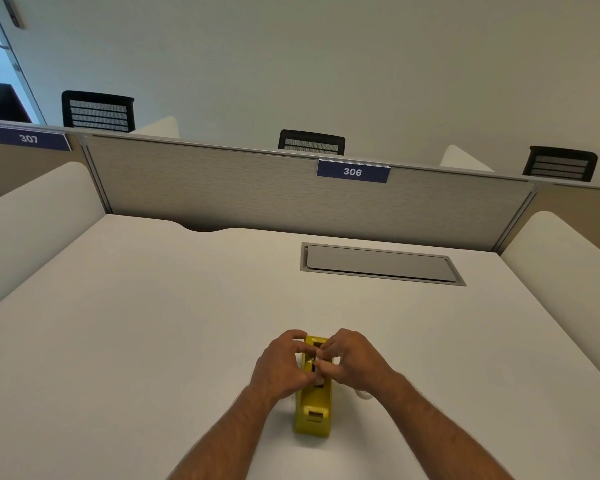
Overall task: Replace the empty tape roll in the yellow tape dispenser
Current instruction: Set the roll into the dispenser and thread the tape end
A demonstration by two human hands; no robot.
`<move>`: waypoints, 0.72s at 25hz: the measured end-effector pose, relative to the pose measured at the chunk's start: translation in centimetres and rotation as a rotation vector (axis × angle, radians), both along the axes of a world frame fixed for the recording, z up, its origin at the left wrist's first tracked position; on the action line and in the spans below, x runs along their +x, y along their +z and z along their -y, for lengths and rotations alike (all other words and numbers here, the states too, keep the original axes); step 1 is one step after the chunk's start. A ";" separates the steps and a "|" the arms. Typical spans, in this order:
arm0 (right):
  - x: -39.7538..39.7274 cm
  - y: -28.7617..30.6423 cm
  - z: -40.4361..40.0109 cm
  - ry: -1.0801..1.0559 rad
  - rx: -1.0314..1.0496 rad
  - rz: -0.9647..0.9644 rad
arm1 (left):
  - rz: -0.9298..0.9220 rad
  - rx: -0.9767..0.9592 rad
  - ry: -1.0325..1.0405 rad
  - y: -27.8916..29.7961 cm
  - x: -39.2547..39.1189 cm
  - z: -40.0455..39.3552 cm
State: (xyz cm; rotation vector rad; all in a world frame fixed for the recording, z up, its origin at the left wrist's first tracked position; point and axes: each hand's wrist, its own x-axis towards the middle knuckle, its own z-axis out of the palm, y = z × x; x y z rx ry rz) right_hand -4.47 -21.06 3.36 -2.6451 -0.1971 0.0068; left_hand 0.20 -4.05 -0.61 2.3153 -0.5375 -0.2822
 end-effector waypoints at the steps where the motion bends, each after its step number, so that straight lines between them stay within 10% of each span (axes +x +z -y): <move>1: 0.0 0.0 0.0 -0.001 0.000 -0.004 | 0.000 -0.002 0.001 0.0 0.0 0.0; 18: 0.1 0.1 -0.1 0.018 -0.041 0.000 | 0.011 -0.002 0.011 -0.4 0.1 0.1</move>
